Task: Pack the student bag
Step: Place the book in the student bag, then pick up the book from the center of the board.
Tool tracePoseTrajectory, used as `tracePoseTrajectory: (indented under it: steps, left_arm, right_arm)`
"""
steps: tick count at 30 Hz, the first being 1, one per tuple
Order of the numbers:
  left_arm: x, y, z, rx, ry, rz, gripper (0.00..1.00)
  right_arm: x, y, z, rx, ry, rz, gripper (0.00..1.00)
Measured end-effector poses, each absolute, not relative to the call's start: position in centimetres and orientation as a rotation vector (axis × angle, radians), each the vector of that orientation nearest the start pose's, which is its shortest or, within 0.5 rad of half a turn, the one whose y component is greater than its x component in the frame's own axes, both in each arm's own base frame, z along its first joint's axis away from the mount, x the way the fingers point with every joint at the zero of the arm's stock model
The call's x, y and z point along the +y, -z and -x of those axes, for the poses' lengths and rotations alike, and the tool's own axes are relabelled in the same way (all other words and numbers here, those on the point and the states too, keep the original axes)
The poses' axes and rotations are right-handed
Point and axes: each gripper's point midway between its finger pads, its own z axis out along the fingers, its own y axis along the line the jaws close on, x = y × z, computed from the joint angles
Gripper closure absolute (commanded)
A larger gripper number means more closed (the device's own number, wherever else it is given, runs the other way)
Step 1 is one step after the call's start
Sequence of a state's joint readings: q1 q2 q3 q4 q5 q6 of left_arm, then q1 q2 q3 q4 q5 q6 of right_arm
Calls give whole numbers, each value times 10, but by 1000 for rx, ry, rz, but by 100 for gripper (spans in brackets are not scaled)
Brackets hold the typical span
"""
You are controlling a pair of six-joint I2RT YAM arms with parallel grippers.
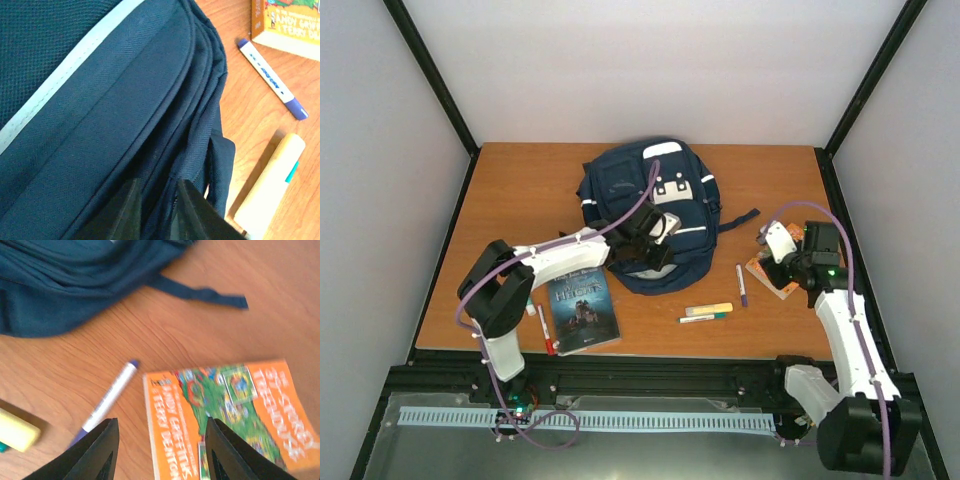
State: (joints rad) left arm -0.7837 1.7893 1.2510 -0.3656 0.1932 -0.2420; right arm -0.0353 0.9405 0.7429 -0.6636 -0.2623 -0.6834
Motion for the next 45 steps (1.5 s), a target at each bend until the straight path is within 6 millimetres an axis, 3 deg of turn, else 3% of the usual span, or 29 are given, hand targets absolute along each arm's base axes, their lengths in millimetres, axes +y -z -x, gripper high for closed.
tracePoseTrajectory:
  steps: [5, 13, 18, 23, 30, 38, 45]
  left_arm:
    - [-362, -108, -297, 2457, 693, -804, 49]
    - [-364, -153, -287, 2353, 786, -800, 40]
    - [-386, -165, -297, 2308, 883, -767, 27]
    - [-422, -157, -299, 2268, 1002, -750, 25]
    - [-469, -152, -316, 2275, 1082, -693, 26]
    - [-486, -145, -328, 2312, 1074, -662, 26]
    - [-493, -141, -333, 2337, 1066, -663, 26]
  right_arm:
    - [-7, -133, -273, 2356, 31, 684, 50]
    - [-47, -109, -274, 2498, -51, 448, 46]
    - [-71, -109, -276, 2531, -53, 330, 44]
    - [-103, -98, -266, 2588, -21, 205, 41]
    - [-120, -77, -266, 2658, -135, 93, 39]
    - [-134, -74, -299, 2658, -255, -21, 40]
    - [-141, -64, -301, 2699, -268, -104, 39]
